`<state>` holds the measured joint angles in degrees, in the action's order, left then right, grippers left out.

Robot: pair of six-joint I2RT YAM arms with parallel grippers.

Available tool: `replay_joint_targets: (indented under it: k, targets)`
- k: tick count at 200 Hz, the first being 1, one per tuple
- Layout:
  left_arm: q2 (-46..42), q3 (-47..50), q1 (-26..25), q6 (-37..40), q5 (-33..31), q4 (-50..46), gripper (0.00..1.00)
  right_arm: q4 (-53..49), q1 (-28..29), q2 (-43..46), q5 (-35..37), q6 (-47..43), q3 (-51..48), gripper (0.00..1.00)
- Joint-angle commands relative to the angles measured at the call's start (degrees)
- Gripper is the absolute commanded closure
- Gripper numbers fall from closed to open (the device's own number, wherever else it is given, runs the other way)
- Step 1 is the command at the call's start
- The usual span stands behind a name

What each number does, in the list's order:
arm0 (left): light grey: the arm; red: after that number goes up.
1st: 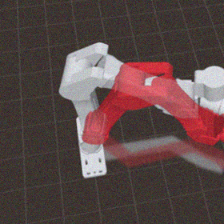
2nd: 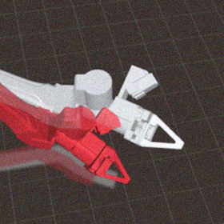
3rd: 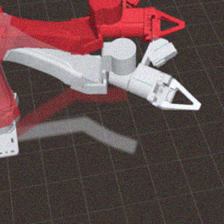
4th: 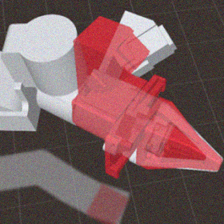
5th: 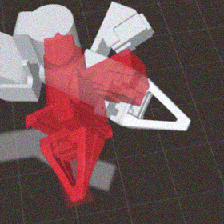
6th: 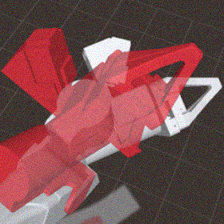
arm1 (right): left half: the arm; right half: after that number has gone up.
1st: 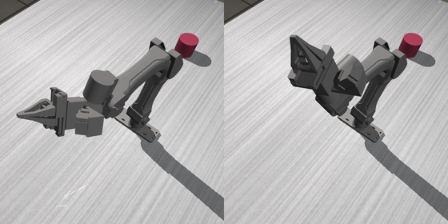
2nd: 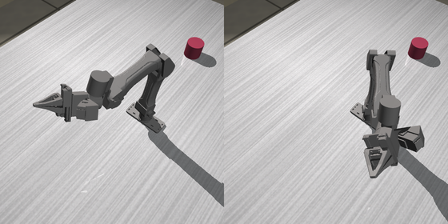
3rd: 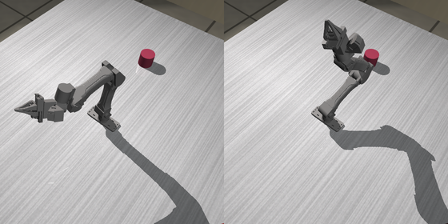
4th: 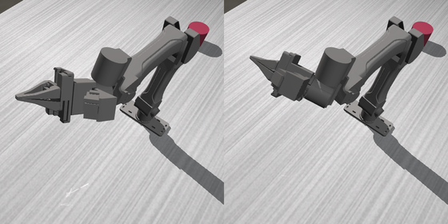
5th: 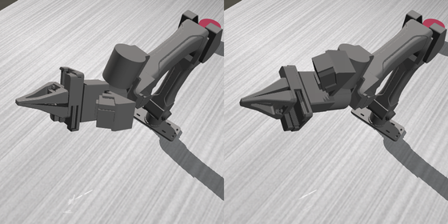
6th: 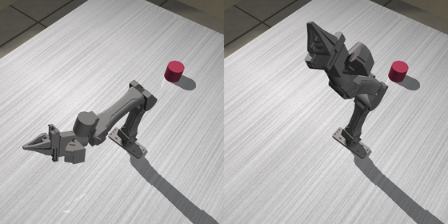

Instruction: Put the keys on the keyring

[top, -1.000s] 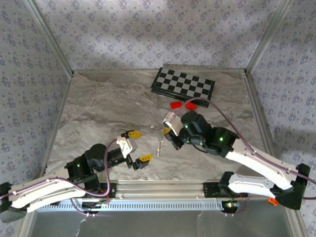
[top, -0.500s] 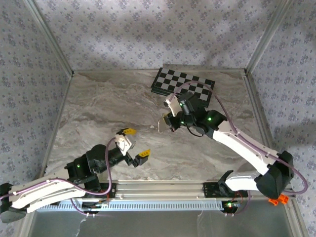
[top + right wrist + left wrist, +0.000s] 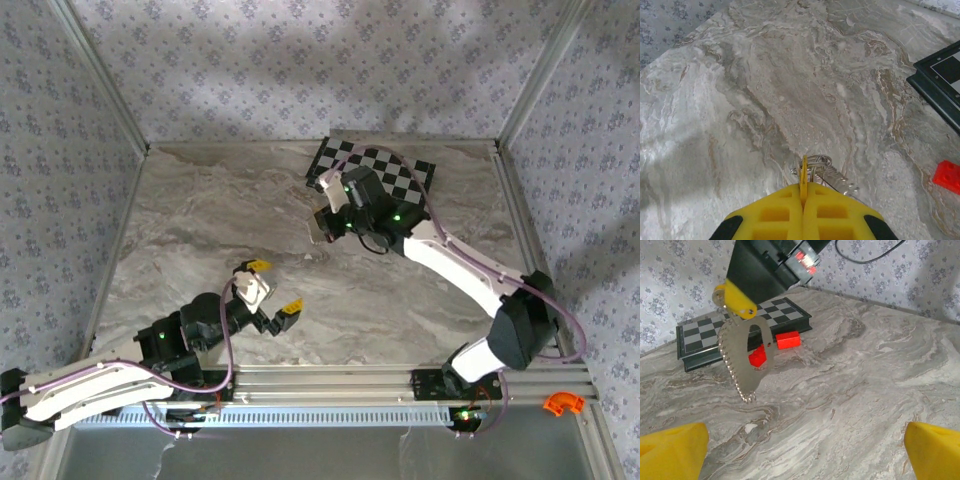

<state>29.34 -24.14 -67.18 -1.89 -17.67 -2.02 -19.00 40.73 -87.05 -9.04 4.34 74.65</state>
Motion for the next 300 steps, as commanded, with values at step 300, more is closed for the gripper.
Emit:
replay_joint_targets:
  k: [300]
  targets:
    - [-5.08,1.66,0.03,1.02,-2.85,0.05,0.01,5.28,-0.3,-6.27,-6.52,5.07,-3.22,1.0]
